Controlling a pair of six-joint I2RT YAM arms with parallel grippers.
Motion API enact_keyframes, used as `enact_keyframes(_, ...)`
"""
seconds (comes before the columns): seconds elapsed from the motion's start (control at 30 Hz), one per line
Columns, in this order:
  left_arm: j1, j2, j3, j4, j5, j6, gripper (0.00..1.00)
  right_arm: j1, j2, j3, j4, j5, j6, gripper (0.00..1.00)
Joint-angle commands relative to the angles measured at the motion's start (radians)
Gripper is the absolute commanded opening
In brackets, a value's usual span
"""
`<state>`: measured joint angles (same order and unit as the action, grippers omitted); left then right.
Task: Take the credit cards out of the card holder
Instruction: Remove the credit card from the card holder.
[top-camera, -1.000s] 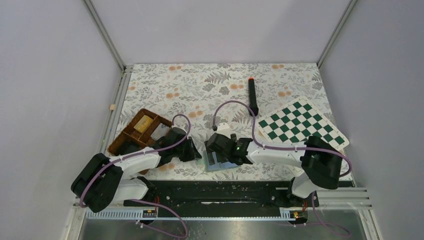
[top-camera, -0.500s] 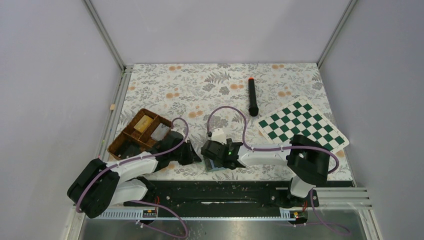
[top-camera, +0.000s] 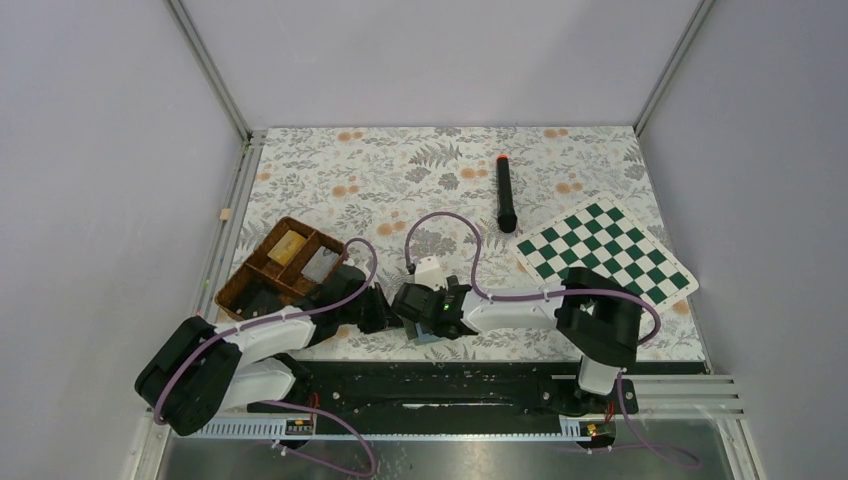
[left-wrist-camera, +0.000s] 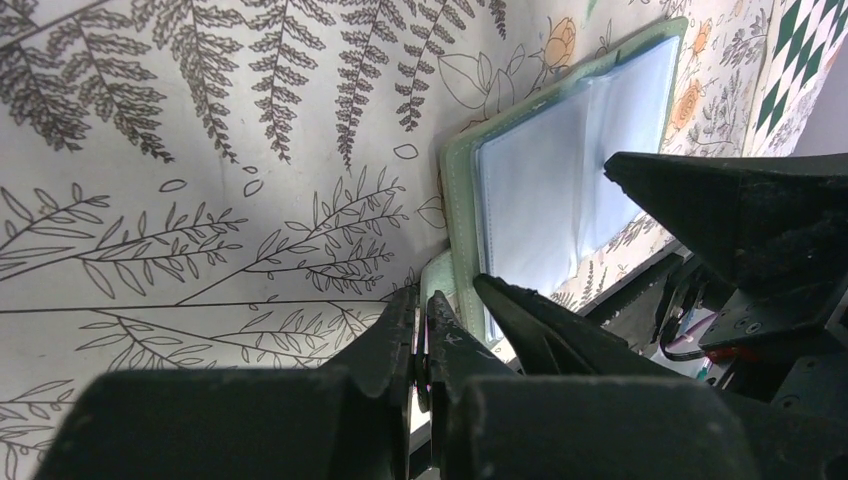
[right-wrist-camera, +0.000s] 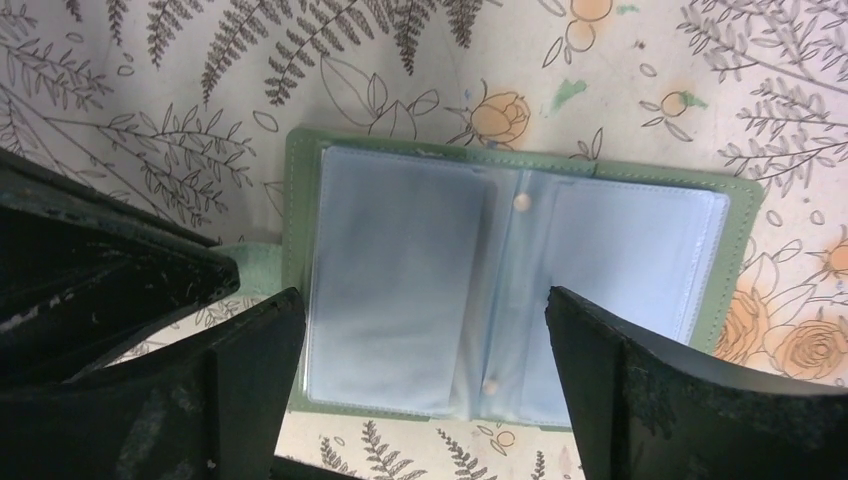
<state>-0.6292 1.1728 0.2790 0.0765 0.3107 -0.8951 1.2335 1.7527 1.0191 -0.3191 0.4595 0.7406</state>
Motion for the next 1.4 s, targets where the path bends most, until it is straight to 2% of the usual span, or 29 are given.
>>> enact_keyframes(0.0,-0.003,-0.021,-0.019,-0.067,-0.014,0.015,0.00,0.009,0.031,0.064,-0.072,0.102,-0.009,0.96)
enact_keyframes(0.17,-0.003,-0.046,-0.027,-0.075,-0.038,0.017,0.00,0.010,0.042,0.076,-0.106,0.129,-0.029,0.94)
enact_keyframes(0.4,-0.003,-0.017,-0.019,-0.067,-0.027,0.015,0.00,0.011,0.026,0.061,-0.110,0.148,-0.039,0.86)
enact_keyframes(0.67,-0.002,-0.011,-0.021,-0.075,-0.049,0.012,0.00,0.011,-0.097,0.003,-0.131,0.227,-0.061,0.84)
enact_keyframes(0.93,-0.002,-0.025,-0.014,-0.149,-0.095,0.025,0.00,0.007,-0.189,-0.067,-0.111,0.271,-0.063,0.84)
enact_keyframes(1.37,-0.002,-0.041,0.015,-0.211,-0.140,0.039,0.00,-0.089,-0.420,-0.281,0.024,0.185,-0.080,0.84)
